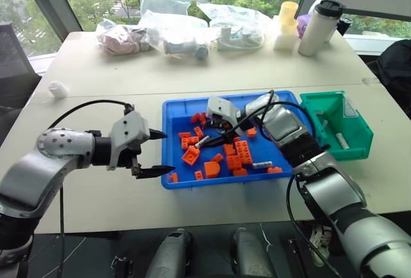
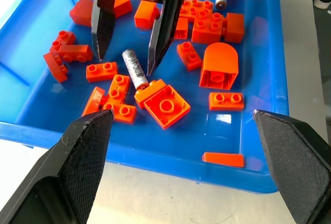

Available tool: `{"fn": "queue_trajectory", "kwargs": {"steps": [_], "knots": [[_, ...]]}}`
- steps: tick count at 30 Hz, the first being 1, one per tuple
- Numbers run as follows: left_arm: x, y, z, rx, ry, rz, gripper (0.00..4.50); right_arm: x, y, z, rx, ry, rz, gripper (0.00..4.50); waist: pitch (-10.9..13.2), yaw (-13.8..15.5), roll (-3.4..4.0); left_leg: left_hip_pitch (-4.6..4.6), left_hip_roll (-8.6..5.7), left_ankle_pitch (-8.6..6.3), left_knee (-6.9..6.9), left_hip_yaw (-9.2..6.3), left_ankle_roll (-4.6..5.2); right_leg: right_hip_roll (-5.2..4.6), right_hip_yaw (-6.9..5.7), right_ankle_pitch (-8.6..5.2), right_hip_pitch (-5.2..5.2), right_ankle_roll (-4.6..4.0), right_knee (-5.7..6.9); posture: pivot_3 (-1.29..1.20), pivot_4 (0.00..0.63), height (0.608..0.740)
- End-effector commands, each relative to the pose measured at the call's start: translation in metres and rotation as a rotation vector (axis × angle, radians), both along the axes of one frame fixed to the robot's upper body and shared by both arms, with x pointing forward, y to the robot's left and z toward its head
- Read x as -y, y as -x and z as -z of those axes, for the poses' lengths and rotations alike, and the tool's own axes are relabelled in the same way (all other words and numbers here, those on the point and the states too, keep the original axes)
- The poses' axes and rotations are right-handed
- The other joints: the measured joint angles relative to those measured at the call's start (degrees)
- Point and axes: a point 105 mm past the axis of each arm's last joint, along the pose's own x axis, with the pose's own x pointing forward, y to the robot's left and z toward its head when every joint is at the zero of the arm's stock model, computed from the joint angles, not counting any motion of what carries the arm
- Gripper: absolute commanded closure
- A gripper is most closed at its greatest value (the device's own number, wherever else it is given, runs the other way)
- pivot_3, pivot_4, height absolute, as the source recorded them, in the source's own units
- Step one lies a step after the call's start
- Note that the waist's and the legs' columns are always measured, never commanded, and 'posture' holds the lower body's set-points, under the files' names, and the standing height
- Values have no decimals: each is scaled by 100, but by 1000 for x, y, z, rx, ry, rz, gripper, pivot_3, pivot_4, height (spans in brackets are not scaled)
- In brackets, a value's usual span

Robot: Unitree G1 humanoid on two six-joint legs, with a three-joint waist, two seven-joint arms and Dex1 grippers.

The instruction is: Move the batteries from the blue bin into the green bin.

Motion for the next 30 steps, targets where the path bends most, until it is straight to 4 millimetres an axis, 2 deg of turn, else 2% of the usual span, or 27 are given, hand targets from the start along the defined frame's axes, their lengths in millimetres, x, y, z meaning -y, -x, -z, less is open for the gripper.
{"fn": "queue_trajectory", "kwargs": {"steps": [1,5,6,11,14,17,18,19,20,23,24,25,26,28,30], "knots": [[3,2,-7,42,0,15,0,-5,6,-2,33,18,-81,2397,0,-2,0,0,0,0,0,1,0,0,0,0,-1,0,0,0,150,740],[3,2,-7,43,-1,11,0,-5,10,0,41,35,-121,4367,0,4,0,0,0,0,0,1,0,0,0,0,-1,0,3,0,150,740],[3,2,-7,42,-1,11,0,-4,11,1,45,39,-125,4493,0,3,0,0,0,0,0,1,0,0,0,0,-1,0,3,0,150,740],[3,2,-7,43,-1,16,0,6,13,-9,87,50,-139,4483,0,13,0,0,0,0,0,1,0,-1,0,0,-4,0,5,0,150,740],[4,1,-8,49,7,20,0,21,10,-31,144,1,-81,4483,0,35,0,-1,-2,0,1,1,0,-2,0,0,-4,0,6,0,150,740],[14,-13,-22,94,123,10,0,44,6,-78,189,-186,105,4483,2,65,2,-3,-3,0,1,1,0,-5,0,0,-4,0,6,0,150,740],[20,-21,-30,114,183,8,0,58,4,-98,210,-276,211,4483,3,94,-1,-6,-4,0,2,-1,0,-7,-2,0,-4,0,7,0,150,740],[24,-26,-35,126,220,8,0,68,4,-109,221,-332,280,4483,3,109,-2,-10,-5,0,5,-5,0,-7,-5,0,-4,0,6,0,150,740],[31,-32,-41,144,264,18,0,88,2,-122,248,-387,397,4483,1,127,-5,-12,-6,0,9,-5,0,-8,-5,0,-8,0,13,0,150,740],[47,-44,-50,168,336,44,0,134,4,-137,298,-453,643,4483,0,178,-6,-13,-11,0,10,-1,0,-13,-5,0,-12,0,21,0,150,740],[50,-47,-51,169,347,51,0,144,5,-139,308,-458,698,4483,0,195,-6,-13,-12,0,10,0,0,-15,-5,0,-12,0,21,0,150,740],[59,-50,-52,166,366,76,0,169,8,-139,322,-456,816,4483,0,184,-7,-13,-14,0,10,0,1,-16,-6,0,-12,0,25,0,150,740],[64,-52,-52,164,376,94,0,185,11,-139,329,-453,894,4483,0,193,-7,-13,-14,0,10,4,1,-17,-5,0,-13,0,24,0,150,740],[81,-54,-52,154,389,166,0,232,25,-127,341,-377,1112,4483,0,196,-7,-14,-18,1,11,8,2,-22,-5,0,-13,0,29,0,150,740],[91,-57,-49,152,379,213,0,263,39,-116,348,-297,1249,4483,-1,214,-7,-16,-21,1,11,10,4,-26,-5,0,-13,0,30,0,150,740]]}}
